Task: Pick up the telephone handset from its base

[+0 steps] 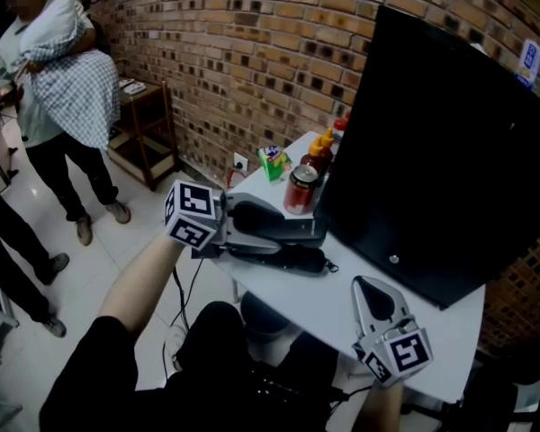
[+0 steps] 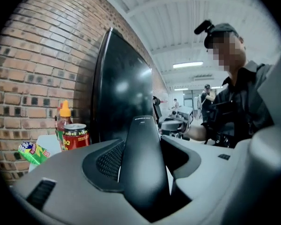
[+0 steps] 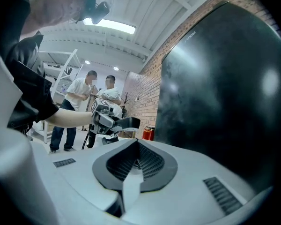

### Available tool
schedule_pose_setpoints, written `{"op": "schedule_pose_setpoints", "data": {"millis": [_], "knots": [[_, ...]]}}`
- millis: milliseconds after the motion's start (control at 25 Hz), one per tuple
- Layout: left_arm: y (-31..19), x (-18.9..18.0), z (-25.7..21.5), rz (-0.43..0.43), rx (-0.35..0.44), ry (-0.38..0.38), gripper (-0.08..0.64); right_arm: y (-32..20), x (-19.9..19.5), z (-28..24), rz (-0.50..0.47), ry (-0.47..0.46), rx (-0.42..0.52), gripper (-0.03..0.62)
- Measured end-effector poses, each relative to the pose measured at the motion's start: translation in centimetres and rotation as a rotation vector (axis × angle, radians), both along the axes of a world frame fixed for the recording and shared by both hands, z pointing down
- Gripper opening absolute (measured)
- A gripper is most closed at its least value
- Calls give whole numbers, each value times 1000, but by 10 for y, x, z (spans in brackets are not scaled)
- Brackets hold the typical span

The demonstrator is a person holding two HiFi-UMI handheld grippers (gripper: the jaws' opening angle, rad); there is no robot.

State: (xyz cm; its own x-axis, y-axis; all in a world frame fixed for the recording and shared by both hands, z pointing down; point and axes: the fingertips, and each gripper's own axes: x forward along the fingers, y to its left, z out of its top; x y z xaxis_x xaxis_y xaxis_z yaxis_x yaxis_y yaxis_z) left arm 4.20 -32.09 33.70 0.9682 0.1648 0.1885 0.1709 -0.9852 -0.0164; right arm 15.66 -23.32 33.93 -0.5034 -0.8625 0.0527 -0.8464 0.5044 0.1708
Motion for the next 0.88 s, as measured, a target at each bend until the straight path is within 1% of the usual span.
{"op": "schedule_pose_setpoints", "data": {"millis": [120,200,360,440,520,600,880], "knots": [[-6,-15,-25,-16,-74,159,256,-3,4,-2,0,0,0,11],[-8,-27,-41,-23,-109,253,255,-4,6,-6,-1,-1,-1,11],[-11,-49,-64,-38,-169,412,255,-6,9,-9,3,-27,-9,11],[-13,-57,-71,-41,-206,471,254,-6,13,-8,11,-42,-13,11],[-15,-63,-75,-43,-234,508,253,-5,15,-7,17,-50,-15,11],[-16,-68,-76,-45,-248,527,253,-4,15,-7,20,-52,-15,11],[-12,-69,-76,-52,-245,537,253,-3,17,-8,23,-40,-5,9]]}}
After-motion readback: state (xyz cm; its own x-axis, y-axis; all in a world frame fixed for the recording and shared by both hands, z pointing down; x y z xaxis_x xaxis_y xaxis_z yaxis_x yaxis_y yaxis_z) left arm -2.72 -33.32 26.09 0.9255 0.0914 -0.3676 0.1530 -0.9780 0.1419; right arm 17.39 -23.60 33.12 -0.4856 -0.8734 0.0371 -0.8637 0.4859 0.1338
